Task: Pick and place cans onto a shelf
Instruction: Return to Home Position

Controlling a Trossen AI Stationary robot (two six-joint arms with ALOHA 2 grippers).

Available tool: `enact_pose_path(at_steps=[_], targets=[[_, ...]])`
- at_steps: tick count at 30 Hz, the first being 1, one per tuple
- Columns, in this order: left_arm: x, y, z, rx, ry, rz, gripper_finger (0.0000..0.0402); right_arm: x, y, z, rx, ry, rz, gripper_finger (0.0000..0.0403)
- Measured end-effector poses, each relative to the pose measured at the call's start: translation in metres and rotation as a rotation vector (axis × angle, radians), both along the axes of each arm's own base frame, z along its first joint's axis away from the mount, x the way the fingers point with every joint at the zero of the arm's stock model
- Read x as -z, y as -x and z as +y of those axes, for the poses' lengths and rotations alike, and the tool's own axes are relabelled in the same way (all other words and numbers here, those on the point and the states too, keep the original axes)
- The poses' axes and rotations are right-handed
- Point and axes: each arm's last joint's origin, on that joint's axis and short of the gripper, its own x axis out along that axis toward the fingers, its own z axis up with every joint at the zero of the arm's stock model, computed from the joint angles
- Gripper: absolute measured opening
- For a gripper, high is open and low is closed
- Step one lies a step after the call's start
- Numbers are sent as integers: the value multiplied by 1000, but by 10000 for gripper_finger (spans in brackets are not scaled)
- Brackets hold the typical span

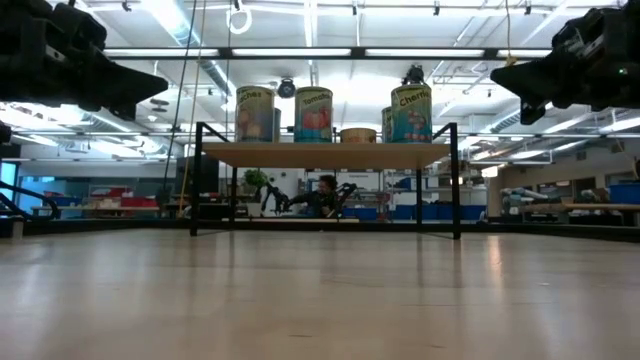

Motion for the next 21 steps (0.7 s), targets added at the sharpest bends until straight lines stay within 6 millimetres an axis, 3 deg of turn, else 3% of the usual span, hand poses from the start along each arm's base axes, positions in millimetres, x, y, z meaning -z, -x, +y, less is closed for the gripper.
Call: enact_pose_path(at_steps=[16,21], targets=[[0,0,0,-3,-25,3,39,-3,-4,24,-8,28,32,9],[1,0,0,-2,-23,10,39,6,-6,26,108,17,67,10]])
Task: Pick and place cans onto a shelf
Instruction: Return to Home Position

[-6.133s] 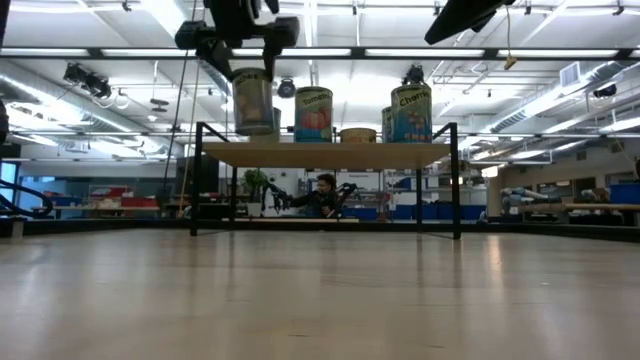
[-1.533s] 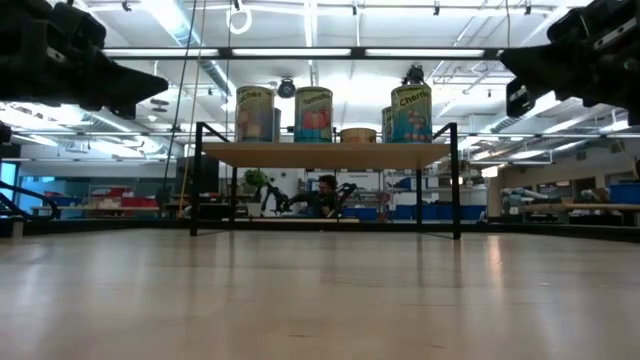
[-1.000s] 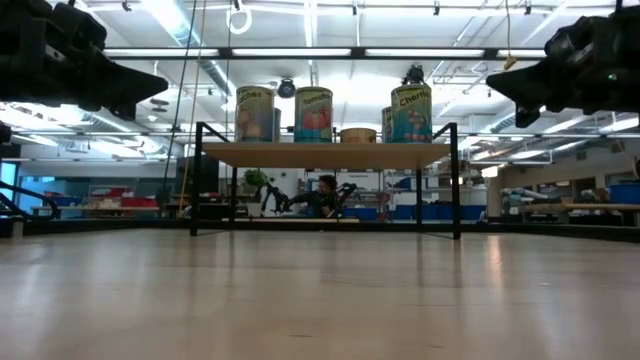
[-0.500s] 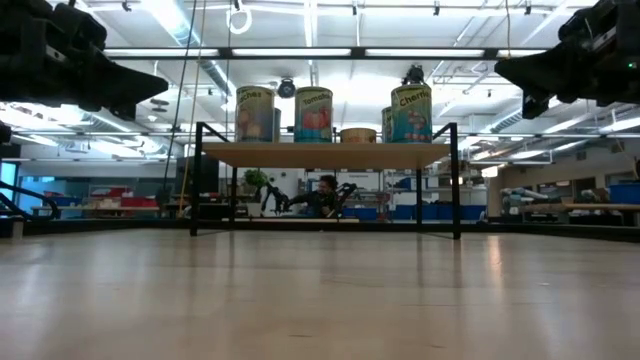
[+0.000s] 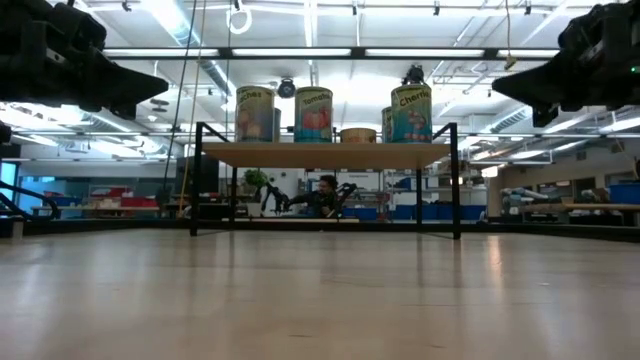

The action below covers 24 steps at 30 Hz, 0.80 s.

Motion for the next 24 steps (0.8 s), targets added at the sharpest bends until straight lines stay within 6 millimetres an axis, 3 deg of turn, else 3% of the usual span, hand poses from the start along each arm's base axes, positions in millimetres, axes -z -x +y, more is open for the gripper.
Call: enact_pose_path(at_steps=[6,24], targets=[[0,0,0,-1,-13,-2,39,4,-1,10,-199,21,37,9],[0,0,0,3,35,-2,39,9,-3,5,-148,45,108,10]])
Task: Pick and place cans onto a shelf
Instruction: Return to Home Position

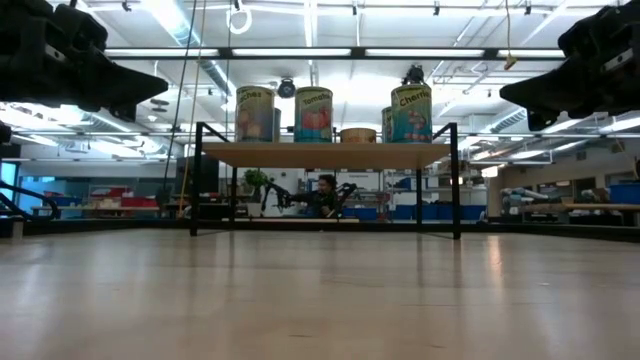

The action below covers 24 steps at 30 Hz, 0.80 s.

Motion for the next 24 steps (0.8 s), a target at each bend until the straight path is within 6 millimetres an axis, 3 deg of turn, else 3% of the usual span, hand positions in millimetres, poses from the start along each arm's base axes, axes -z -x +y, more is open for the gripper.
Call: enact_pose_path(at_steps=[24], targets=[[-1,0,-1,38,12,-13,39,0,0,0,1,0,-1,9]])
